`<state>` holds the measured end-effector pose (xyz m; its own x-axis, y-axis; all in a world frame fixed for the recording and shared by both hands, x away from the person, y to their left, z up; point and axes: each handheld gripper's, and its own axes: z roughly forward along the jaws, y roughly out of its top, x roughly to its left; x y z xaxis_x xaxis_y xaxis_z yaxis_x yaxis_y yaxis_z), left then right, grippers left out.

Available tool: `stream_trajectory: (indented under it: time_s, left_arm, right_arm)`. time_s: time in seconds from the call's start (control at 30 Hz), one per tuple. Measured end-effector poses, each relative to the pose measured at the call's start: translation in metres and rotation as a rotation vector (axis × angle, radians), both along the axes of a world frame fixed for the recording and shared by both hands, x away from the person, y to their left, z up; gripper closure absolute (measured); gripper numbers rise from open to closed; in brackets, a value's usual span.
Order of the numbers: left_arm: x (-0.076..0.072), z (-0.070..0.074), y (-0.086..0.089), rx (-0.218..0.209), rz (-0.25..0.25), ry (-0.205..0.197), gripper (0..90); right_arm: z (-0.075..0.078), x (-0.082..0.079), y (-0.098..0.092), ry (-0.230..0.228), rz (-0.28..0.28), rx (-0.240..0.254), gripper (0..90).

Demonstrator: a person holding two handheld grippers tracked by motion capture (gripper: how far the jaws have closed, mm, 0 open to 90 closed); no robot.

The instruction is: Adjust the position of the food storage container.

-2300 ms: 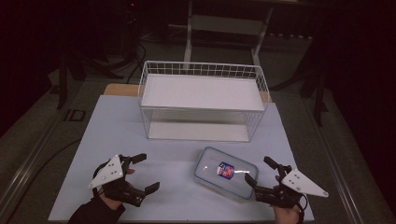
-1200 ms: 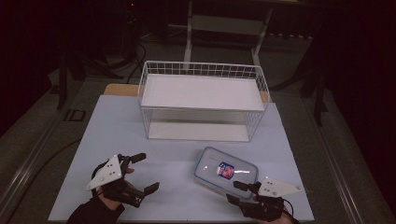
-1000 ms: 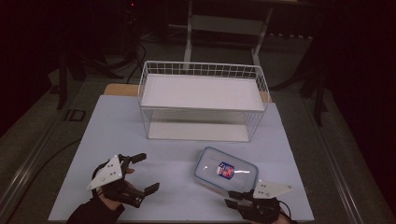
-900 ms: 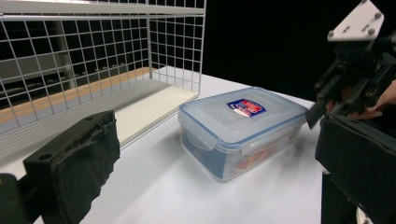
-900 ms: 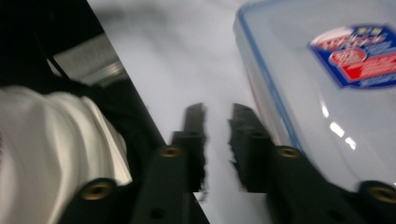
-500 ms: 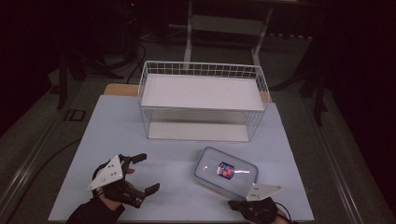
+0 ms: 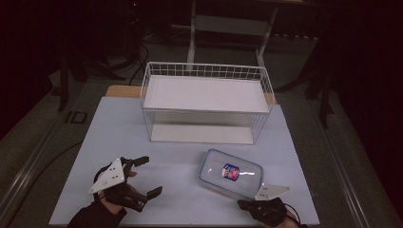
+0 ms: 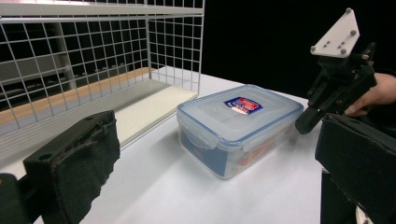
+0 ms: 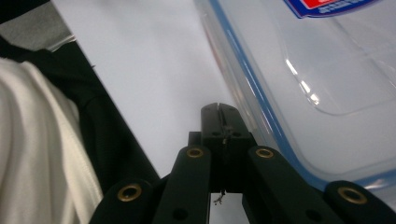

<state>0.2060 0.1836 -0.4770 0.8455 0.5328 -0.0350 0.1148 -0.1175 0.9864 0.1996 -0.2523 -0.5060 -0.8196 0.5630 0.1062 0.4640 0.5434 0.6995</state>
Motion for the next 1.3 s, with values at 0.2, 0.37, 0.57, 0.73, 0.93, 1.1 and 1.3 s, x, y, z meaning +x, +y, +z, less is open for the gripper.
stream_trajectory:
  time_s: [0.2,0.37,0.57,0.73,0.93,1.1,1.3]
  left_arm:
    - [0.000,0.000,-0.001,0.005,-0.003,-0.002,0.0]
    - [0.000,0.000,-0.001,0.007,-0.003,0.000,0.0]
    - [0.000,-0.001,-0.002,0.009,-0.005,0.001,0.0]
    - [0.000,-0.001,-0.002,0.010,-0.006,0.000,0.0]
    - [0.000,-0.001,-0.002,0.011,-0.005,0.001,0.0]
    - [0.001,-0.001,-0.002,0.009,-0.005,0.004,0.0]
    - [0.000,-0.001,-0.002,0.011,-0.006,0.002,0.0]
  right_arm:
    - [0.000,0.009,-0.013,-0.008,-0.052,0.003,90.0]
    - [0.000,0.014,-0.021,-0.018,-0.094,0.009,90.0]
    - [0.000,0.014,-0.021,-0.025,-0.071,0.011,90.0]
    - [-0.004,0.021,-0.022,-0.022,-0.101,-0.020,90.0]
    - [-0.004,0.030,-0.030,-0.018,-0.154,-0.017,90.0]
    - [-0.006,0.034,-0.035,-0.016,-0.186,-0.010,90.0]
    - [-0.005,0.033,-0.042,-0.016,-0.177,-0.030,90.0]
